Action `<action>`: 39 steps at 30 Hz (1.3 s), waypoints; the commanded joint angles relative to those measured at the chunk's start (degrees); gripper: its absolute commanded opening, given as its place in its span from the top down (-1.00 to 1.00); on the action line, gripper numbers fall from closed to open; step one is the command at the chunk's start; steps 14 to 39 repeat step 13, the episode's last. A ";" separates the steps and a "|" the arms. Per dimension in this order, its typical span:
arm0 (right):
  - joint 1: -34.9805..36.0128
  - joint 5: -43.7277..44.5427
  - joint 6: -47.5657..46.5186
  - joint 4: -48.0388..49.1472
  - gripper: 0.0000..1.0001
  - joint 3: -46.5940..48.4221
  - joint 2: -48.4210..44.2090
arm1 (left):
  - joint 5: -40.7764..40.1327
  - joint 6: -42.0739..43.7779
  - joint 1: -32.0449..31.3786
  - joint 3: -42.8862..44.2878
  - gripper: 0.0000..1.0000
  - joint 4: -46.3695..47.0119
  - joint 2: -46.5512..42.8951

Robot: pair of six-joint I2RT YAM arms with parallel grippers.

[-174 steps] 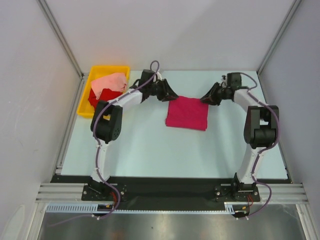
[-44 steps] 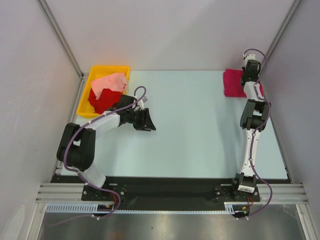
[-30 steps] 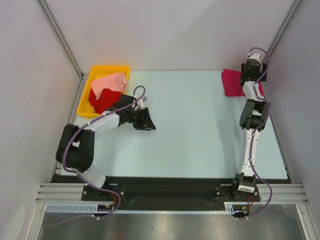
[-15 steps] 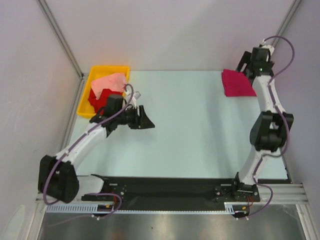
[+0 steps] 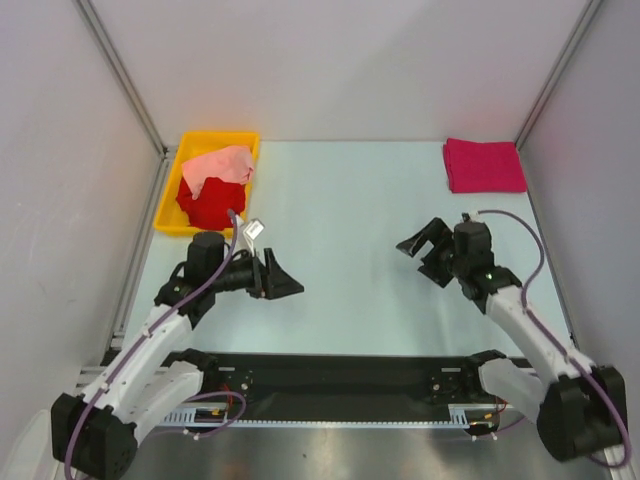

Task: Fold and stack the t-shirts
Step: Neatly place the folded tshirt to the corner

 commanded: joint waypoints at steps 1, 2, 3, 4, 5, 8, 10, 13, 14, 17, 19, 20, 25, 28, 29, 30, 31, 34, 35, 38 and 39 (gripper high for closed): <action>2.10 -0.96 5.75 -4.70 -1.00 -3.30 -13.45 | 2.70 -3.43 -0.03 -5.06 -0.63 0.56 -4.32; 2.89 -0.35 6.27 -7.33 -0.99 -4.79 -16.44 | 3.22 -6.14 -0.03 -7.94 -0.62 2.04 -6.95; 3.68 0.44 7.50 -9.35 -0.99 -5.93 -23.08 | 3.49 -7.82 -0.03 -9.37 -0.63 2.92 -8.19; 3.77 0.97 7.77 -11.37 -0.99 -7.60 -26.10 | 3.49 -11.14 -0.11 -10.60 -0.63 5.02 -9.51; 3.69 1.67 7.77 -14.79 -0.99 -8.31 -29.70 | 3.49 -12.92 -0.12 -12.96 -0.64 6.61 -12.74; 3.60 2.55 10.31 -21.73 -0.99 -9.72 -42.02 | 0.70 -18.28 -0.12 -16.75 -0.71 9.00 -19.25; 3.60 0.98 12.42 -23.52 -0.99 -10.25 -49.11 | 0.15 -23.62 -0.12 -18.42 -0.73 10.65 -23.30; 3.60 -3.50 12.96 -25.10 -1.00 -13.32 -54.94 | -0.55 -29.96 -0.12 -23.52 -0.91 11.55 -33.66; 3.60 -3.50 12.96 -25.10 -1.00 -13.32 -54.94 | -0.55 -29.96 -0.12 -23.52 -0.91 11.55 -33.66; 3.60 -3.50 12.96 -25.10 -1.00 -13.32 -54.94 | -0.55 -29.96 -0.12 -23.52 -0.91 11.55 -33.66; 3.60 -3.50 12.96 -25.10 -1.00 -13.32 -54.94 | -0.55 -29.96 -0.12 -23.52 -0.91 11.55 -33.66; 3.60 -3.50 12.96 -25.10 -1.00 -13.32 -54.94 | -0.55 -29.96 -0.12 -23.52 -0.91 11.55 -33.66; 3.60 -3.50 12.96 -25.10 -1.00 -13.32 -54.94 | -0.55 -29.96 -0.12 -23.52 -0.91 11.55 -33.66; 3.60 -3.50 12.96 -25.10 -1.00 -13.32 -54.94 | -0.55 -29.96 -0.12 -23.52 -0.91 11.55 -33.66; 3.60 -3.50 12.96 -25.10 -1.00 -13.32 -54.94 | -0.55 -29.96 -0.12 -23.52 -0.91 11.55 -33.66; 3.60 -3.50 12.96 -25.10 -1.00 -13.32 -54.94 | -0.55 -29.96 -0.12 -23.52 -0.91 11.55 -33.66; 3.60 -3.50 12.96 -25.10 -1.00 -13.32 -54.94 | -0.55 -29.96 -0.12 -23.52 -0.91 11.55 -33.66; 3.60 -3.50 12.96 -25.10 -1.00 -13.32 -54.94 | -0.55 -29.96 -0.12 -23.52 -0.91 11.55 -33.66; 3.60 -3.50 12.96 -25.10 -1.00 -13.32 -54.94 | -0.55 -29.96 -0.12 -23.52 -0.91 11.55 -33.66; 3.60 -3.50 12.96 -25.10 -1.00 -13.32 -54.94 | -0.55 -29.96 -0.12 -23.52 -0.91 11.55 -33.66; 3.60 -3.50 12.96 -25.10 -1.00 -13.32 -54.94 | -0.55 -29.96 -0.12 -23.52 -0.91 11.55 -33.66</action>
